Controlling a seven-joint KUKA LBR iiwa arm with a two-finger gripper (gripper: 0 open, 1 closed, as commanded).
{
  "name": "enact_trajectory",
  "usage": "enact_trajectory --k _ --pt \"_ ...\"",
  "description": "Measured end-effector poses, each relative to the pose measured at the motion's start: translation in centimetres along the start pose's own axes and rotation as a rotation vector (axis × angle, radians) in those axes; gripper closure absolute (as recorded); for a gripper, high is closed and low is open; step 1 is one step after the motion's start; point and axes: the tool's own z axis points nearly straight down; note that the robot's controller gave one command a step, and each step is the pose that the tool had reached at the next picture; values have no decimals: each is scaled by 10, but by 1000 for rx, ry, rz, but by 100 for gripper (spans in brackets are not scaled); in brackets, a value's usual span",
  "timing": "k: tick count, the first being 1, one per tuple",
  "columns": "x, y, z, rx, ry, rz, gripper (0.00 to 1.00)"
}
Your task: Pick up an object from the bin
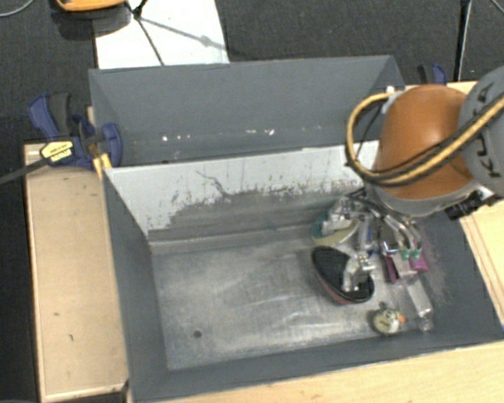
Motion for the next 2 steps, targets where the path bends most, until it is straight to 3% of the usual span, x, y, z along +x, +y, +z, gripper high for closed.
enact_trajectory --k 1,2 --pt "8 -35 83 -4 2 364 0" --pt "22 -5 55 0 -1 604 0"
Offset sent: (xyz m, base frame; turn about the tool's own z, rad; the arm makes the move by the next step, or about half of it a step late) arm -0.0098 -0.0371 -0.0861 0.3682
